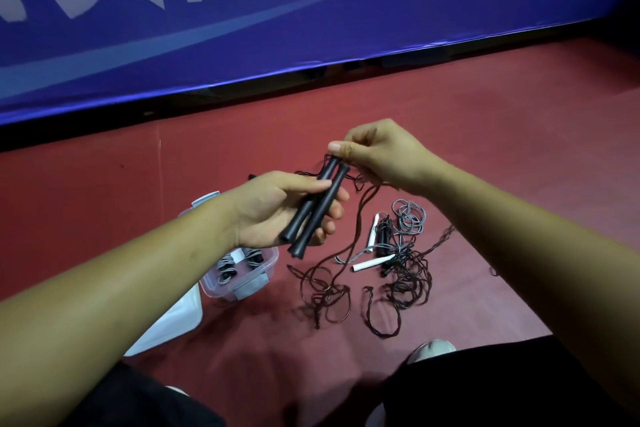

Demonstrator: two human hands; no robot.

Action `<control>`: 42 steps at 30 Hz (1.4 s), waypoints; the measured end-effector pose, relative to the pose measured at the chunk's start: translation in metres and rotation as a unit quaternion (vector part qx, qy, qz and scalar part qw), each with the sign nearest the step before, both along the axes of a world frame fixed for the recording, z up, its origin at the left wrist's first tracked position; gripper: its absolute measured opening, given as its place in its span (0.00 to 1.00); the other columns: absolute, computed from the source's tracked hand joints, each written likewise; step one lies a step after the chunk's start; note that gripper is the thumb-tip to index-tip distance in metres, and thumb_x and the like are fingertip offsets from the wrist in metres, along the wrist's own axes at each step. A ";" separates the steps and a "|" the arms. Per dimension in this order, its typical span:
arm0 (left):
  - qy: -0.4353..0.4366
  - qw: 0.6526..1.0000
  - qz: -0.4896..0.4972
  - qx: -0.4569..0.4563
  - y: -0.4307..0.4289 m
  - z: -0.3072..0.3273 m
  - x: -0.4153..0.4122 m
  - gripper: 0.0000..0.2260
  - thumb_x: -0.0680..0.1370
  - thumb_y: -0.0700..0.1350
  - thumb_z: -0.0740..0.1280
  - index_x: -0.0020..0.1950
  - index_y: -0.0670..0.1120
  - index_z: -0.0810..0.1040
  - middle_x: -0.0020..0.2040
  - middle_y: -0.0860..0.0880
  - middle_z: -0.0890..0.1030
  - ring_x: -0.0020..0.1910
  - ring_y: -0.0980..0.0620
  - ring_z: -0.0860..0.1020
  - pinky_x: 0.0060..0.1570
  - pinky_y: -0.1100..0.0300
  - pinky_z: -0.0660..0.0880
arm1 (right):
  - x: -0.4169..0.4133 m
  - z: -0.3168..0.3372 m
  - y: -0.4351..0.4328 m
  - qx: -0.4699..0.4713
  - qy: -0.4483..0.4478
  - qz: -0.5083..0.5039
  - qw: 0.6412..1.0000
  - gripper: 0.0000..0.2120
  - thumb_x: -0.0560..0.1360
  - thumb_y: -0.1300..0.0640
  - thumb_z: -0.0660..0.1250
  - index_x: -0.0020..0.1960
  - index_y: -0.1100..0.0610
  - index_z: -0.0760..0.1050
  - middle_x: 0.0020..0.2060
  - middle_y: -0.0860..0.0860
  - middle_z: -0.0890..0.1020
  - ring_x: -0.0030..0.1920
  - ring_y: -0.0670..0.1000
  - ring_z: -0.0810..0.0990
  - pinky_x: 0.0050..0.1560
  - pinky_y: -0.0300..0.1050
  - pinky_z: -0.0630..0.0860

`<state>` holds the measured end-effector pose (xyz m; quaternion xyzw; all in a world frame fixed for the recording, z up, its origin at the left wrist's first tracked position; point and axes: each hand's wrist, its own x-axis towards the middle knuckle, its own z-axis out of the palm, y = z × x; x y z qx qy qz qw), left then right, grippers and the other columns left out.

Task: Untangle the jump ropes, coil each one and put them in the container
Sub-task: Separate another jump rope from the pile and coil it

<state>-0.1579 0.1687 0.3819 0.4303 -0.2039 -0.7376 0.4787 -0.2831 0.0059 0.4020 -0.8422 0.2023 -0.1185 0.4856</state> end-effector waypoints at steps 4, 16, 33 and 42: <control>0.004 1.000 0.004 0.001 0.003 -0.001 -0.009 0.20 0.80 0.50 0.60 0.70 0.43 0.74 0.39 0.46 0.74 0.30 0.52 0.72 0.30 0.63 0.70 | -0.004 -0.003 -0.010 0.040 -0.019 -0.030 0.999 0.17 0.82 0.54 0.65 0.35 0.58 0.73 0.27 0.58 0.66 0.22 0.49 0.61 0.24 0.39 0.57; 0.024 0.995 0.098 -0.026 -0.001 -0.002 -0.023 0.13 0.76 0.39 0.61 0.58 0.33 0.75 0.36 0.46 0.74 0.30 0.55 0.69 0.28 0.66 0.66 | -0.004 -0.003 -0.015 0.052 -0.015 0.007 0.999 0.17 0.80 0.55 0.68 0.45 0.71 0.78 0.25 0.55 0.65 0.21 0.49 0.59 0.22 0.36 0.56; -0.012 0.988 0.137 -0.073 -0.012 0.008 -0.011 0.04 0.75 0.41 0.63 0.47 0.41 0.72 0.30 0.51 0.66 0.24 0.58 0.63 0.26 0.67 0.62 | 0.007 -0.007 -0.028 0.207 -0.088 0.000 0.974 0.15 0.81 0.49 0.65 0.39 0.55 0.80 0.27 0.51 0.64 0.27 0.50 0.62 0.31 0.46 0.58; 0.039 0.905 0.410 -0.109 -0.020 0.020 0.054 0.08 0.81 0.39 0.59 0.43 0.44 0.71 0.30 0.51 0.70 0.24 0.58 0.68 0.25 0.67 0.65 | 0.001 -0.022 -0.016 0.216 0.039 0.022 0.975 0.11 0.84 0.56 0.58 0.46 0.59 0.72 0.30 0.51 0.69 0.28 0.49 0.70 0.34 0.44 0.67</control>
